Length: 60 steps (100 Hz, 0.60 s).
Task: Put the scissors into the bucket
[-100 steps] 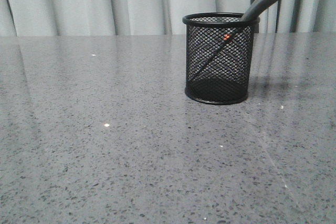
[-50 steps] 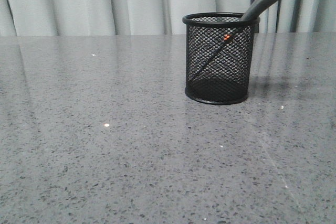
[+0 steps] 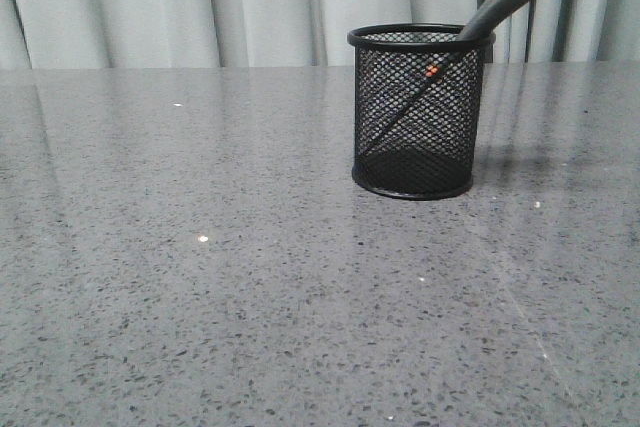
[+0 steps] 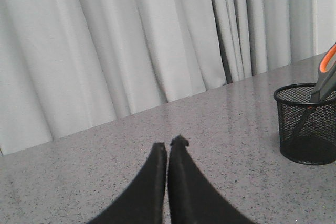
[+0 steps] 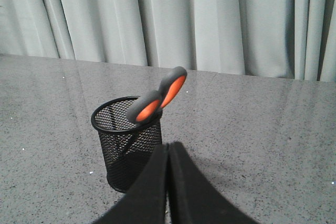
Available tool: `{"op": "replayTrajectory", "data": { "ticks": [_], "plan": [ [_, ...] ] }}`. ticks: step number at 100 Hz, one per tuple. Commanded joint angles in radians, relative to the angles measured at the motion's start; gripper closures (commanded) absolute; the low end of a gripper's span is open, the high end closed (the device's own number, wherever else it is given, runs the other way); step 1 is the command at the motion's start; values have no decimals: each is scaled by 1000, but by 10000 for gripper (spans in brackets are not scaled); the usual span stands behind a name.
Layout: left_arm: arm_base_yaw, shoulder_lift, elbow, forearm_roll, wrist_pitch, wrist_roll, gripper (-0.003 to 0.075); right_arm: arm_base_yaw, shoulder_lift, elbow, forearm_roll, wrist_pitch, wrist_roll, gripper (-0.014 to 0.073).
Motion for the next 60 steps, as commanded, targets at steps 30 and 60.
{"op": "replayTrajectory", "data": {
  "ticks": [30, 60],
  "plan": [
    [78, 10, 18, 62, -98, -122, 740, -7, 8, -27, 11, -72, -1, 649],
    [381, -29, 188, 172, -100, -403, 740, -7, 8, -27, 11, -72, -1, 649]
  ]
}}
